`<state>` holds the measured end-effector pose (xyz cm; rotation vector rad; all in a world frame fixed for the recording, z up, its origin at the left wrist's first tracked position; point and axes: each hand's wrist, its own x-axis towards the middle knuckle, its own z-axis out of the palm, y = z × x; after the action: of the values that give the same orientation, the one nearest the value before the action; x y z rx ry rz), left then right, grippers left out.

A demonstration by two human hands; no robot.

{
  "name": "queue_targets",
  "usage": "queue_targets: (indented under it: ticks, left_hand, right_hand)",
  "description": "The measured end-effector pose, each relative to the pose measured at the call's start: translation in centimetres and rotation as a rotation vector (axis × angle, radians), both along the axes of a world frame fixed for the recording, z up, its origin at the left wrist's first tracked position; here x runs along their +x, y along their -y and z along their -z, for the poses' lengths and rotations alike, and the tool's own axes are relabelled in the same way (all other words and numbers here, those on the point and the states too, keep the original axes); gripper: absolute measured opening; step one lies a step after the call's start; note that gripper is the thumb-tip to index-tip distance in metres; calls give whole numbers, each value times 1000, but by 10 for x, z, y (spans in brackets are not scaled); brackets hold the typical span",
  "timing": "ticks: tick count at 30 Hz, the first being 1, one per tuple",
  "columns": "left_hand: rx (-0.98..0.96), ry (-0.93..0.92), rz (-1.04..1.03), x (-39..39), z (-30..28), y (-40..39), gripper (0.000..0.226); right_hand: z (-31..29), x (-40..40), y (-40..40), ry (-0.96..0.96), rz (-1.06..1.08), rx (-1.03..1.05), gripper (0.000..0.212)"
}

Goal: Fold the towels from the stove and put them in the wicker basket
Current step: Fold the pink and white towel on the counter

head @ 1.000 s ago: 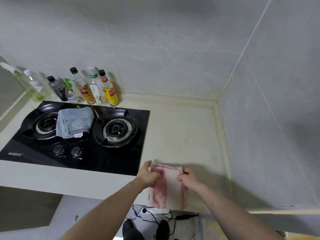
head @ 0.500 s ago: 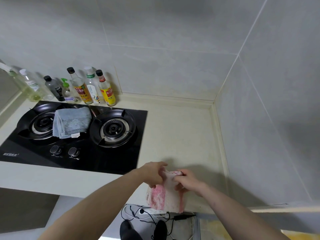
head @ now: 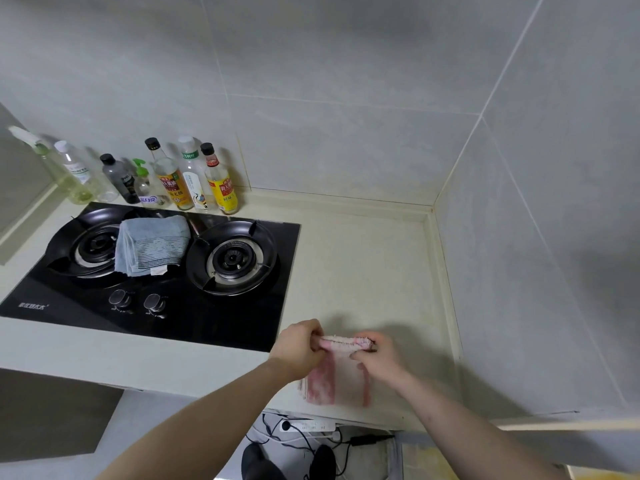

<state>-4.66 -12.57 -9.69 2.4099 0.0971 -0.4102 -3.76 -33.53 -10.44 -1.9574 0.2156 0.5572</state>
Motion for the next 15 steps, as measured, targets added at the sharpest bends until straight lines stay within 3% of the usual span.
queue_targets:
  ticks: [7, 15]
  left_hand:
    - [-44, 130, 145, -31, 17, 1, 25]
    - [129, 65, 230, -65, 27, -1, 37]
  right_hand:
    - [11, -20, 20, 362, -313, -315, 29]
    - [26, -49, 26, 376, -498, -508, 26]
